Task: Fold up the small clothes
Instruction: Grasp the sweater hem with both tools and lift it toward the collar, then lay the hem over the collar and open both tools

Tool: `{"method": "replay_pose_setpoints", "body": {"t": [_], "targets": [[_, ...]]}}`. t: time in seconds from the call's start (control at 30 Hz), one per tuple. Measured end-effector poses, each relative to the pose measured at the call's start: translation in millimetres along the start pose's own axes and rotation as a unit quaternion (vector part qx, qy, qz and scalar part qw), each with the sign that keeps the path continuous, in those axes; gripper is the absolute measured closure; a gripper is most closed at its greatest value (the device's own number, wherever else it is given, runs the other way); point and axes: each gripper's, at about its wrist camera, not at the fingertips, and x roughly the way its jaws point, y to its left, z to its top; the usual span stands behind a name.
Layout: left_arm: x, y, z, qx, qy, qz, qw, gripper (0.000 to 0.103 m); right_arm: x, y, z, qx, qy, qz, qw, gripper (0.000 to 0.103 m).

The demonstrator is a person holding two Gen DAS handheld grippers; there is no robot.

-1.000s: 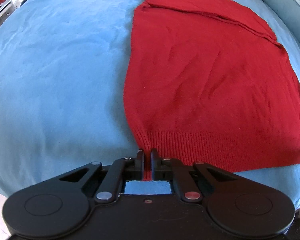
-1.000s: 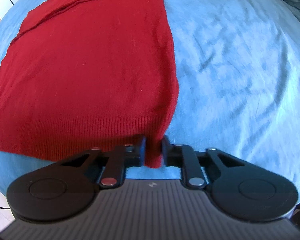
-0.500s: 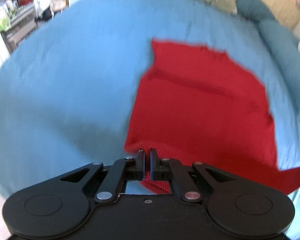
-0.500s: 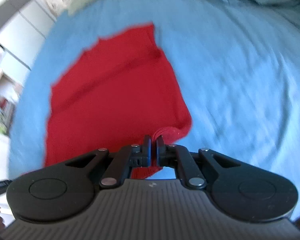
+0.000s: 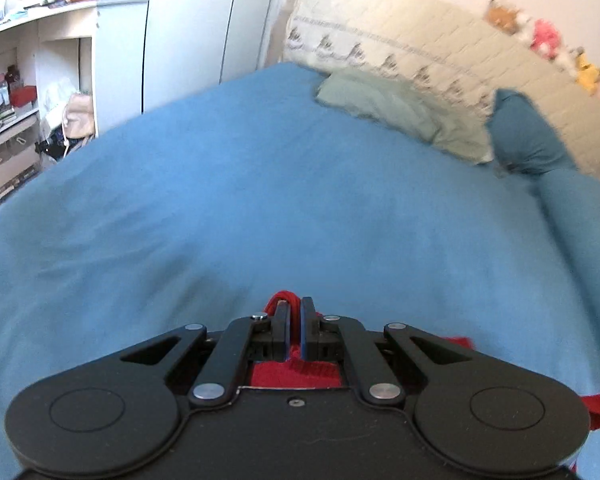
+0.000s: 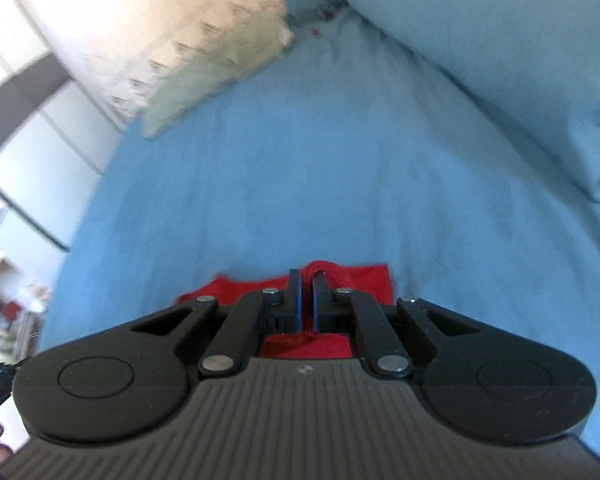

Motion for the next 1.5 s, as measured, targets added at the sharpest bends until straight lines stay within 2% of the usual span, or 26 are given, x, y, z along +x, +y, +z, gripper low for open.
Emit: {"method": "replay_pose_setpoints", "body": {"t": [0.07, 0.13, 0.2, 0.3, 0.37, 0.4, 0.43, 0.47, 0.5, 0.53, 0.57, 0.7, 0.8, 0.9, 0.97, 1.03, 1.13, 1.27, 1.33, 1.43, 1.5], "targets": [[36.7, -4.1, -6.5, -0.001, 0.023, 0.016, 0.9996, 0.099, 45.0, -0.6, -0.9, -0.006, 0.016, -0.019, 1.0, 0.083], [57.4, -5.5, -14.0, 0.004, 0.039, 0.036, 0.9986, 0.099, 70.1, 6.5, -3.5, -0.033, 0.022, -0.041, 0.998, 0.083], [68.1, -7.3, -20.4, 0.014, 0.044, 0.055, 0.9974, 0.099, 81.2, 7.9, -7.5, -0.057, 0.021, -0.046, 0.997, 0.083], [71.3, -4.2, -20.9, 0.011, 0.042, 0.057, 0.9974, 0.098, 86.1, 13.2, -5.0, -0.08, 0.015, -0.044, 0.996, 0.083], [70.3, -7.3, -16.7, 0.004, 0.036, 0.059, 0.9976, 0.091, 87.2, 14.7, 0.7, -0.091, 0.015, -0.042, 0.995, 0.082], [69.1, -5.1, -12.1, -0.001, 0.031, 0.062, 0.9976, 0.072, 86.4, 15.2, 3.5, -0.093, 0.015, -0.042, 0.995, 0.08], [69.7, -5.1, -6.8, -0.007, 0.027, 0.064, 0.9976, 0.041, 83.0, 15.9, 5.7, -0.094, 0.009, -0.045, 0.995, 0.075], [65.6, -1.9, -2.8, -0.012, 0.019, 0.064, 0.9977, 0.027, 79.9, 15.9, 7.0, -0.096, 0.001, -0.048, 0.994, 0.068], [57.6, 0.2, 1.7, -0.014, 0.006, 0.066, 0.9977, 0.015, 74.3, 17.4, 8.4, -0.098, -0.01, -0.048, 0.994, 0.042], [48.3, 1.7, 4.8, -0.01, -0.007, 0.067, 0.9977, 0.014, 65.9, 19.4, 6.9, -0.102, -0.026, -0.045, 0.993, 0.019], [39.5, 3.4, 5.2, 0.0, -0.015, 0.063, 0.9979, 0.014, 58.1, 20.6, 3.4, -0.106, -0.039, -0.037, 0.993, 0.015], [7.1, 3.5, -12.1, 0.054, 0.003, 0.029, 0.9981, 0.014, 37.7, 27.1, -26.9, -0.143, -0.019, 0.008, 0.99, 0.014], [1.9, 1.2, -43.6, 0.088, 0.034, -0.002, 0.9956, 0.011, 38.1, 34.0, -65.0, -0.188, 0.017, 0.014, 0.982, 0.014], [16.5, 1.3, -79.8, 0.114, 0.089, -0.01, 0.9895, 0.011, 49.8, 31.6, -93.3, -0.198, 0.047, 0.001, 0.979, 0.014], [33.3, 7.9, -97.6, 0.107, 0.134, -0.008, 0.9852, 0.011, 58.5, 19.3, -103.6, -0.178, 0.054, -0.018, 0.982, 0.014], [46.8, 19.1, -111.7, 0.094, 0.164, 0.009, 0.9819, 0.009, 63.3, 5.9, -108.9, -0.155, 0.043, -0.029, 0.987, 0.014], [45.4, 31.5, -117.1, 0.064, 0.154, -0.007, 0.9859, 0.008, 63.9, -5.2, -106.1, -0.137, 0.032, -0.042, 0.989, 0.016], [39.8, 23.0, -112.1, 0.092, 0.154, 0.008, 0.9837, 0.009, 52.5, -9.3, -103.1, -0.156, 0.039, -0.039, 0.986, 0.016], [28.1, 25.2, -104.9, 0.092, 0.145, 0.009, 0.9851, 0.01, 36.2, -8.1, -93.8, -0.159, 0.025, -0.033, 0.986, 0.015], [-1.6, 26.2, -92.1, 0.082, 0.12, -0.039, 0.9887, 0.01, -2.7, -14.1, -80.6, -0.146, -0.006, 0.0, 0.989, 0.015], [-27.4, 17.8, -86.3, 0.092, 0.096, -0.055, 0.9897, 0.009, -32.9, -17.2, -78.9, -0.153, -0.021, -0.004, 0.988, 0.012]]}}
